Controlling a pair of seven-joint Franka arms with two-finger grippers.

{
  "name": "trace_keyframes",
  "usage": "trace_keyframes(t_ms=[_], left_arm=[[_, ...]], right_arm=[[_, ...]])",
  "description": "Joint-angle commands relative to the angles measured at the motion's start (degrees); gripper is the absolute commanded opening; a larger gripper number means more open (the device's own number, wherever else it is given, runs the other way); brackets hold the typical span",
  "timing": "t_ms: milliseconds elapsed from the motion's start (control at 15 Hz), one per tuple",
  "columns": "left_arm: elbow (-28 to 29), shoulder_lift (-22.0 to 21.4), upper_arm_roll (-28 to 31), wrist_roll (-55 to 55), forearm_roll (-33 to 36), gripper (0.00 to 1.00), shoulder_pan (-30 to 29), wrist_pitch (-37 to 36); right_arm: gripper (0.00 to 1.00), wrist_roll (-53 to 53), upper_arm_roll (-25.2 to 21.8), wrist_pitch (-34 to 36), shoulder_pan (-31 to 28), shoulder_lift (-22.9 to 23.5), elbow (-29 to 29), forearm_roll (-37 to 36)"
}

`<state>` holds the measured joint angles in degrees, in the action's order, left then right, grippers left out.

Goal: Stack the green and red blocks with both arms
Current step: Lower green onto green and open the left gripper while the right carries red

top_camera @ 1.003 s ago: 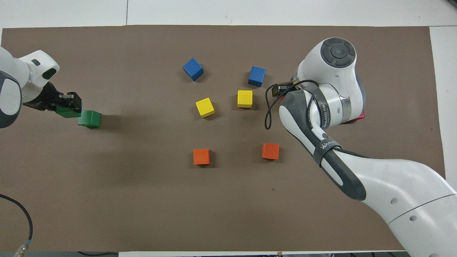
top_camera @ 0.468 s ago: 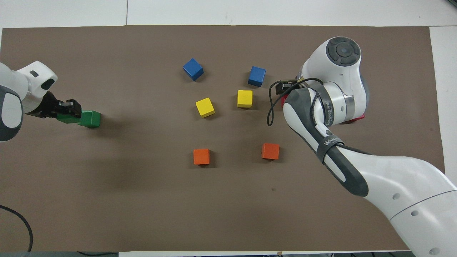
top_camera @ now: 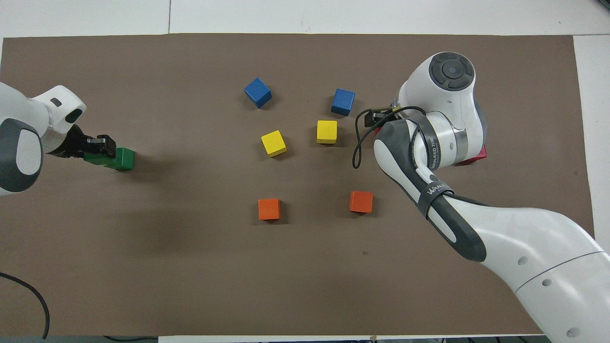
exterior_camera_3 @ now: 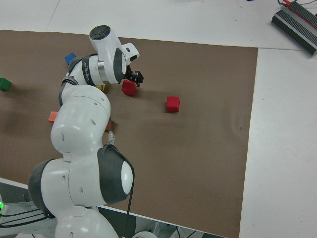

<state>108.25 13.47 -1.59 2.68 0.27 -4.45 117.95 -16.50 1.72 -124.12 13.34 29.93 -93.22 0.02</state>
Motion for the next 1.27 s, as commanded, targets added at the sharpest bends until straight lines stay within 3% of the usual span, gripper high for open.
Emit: trace_keyframes(t_ms=[0,468,602,668,735,869,1070,1136,1203], left_arm=[[3.8,-2.1,0.3,1.2,-1.1,0.00,-0.1,2.9],[4.1,-1.9,0.2,2.2,-1.1,0.00,0.1,3.3],[4.1,-1.8,0.2,2.2,-1.2,0.00,0.2,3.5],[4.2,-1.8,0.2,2.2,-1.2,0.00,0.2,3.5],[4.4,-1.8,0.2,2.2,-1.2,0.00,0.2,3.6],[5.1,-1.9,0.2,2.2,-1.2,0.00,0.2,4.2],[6.4,-2.0,0.3,2.2,-1.2,0.00,0.3,5.4],[6.7,-2.0,0.3,2.2,-1.2,0.10,0.2,5.7],[7.2,-2.0,0.3,2.2,-1.2,0.26,0.2,6.3]], right_arm=[[0.99,-1.2,0.2,-2.0,-0.1,0.3,-0.8,0.2],[0.99,-1.0,0.2,-4.3,-0.1,1.1,-2.3,-0.1],[0.91,-1.0,0.2,-4.3,-0.1,1.2,-2.4,-0.2],[0.84,-1.0,0.2,-4.3,0.0,1.3,-2.5,-0.3],[0.64,-1.0,0.2,-4.3,0.0,1.4,-2.4,-0.3],[0.00,-1.0,0.2,-3.5,0.0,1.3,-2.3,-0.3],[0.00,-1.2,0.1,-2.1,0.3,0.8,-1.4,-0.3],[0.00,-1.2,0.1,-1.0,0.2,0.5,-0.7,-0.5],[0.00,-0.7,-0.1,0.5,0.0,0.3,0.3,-0.5]])
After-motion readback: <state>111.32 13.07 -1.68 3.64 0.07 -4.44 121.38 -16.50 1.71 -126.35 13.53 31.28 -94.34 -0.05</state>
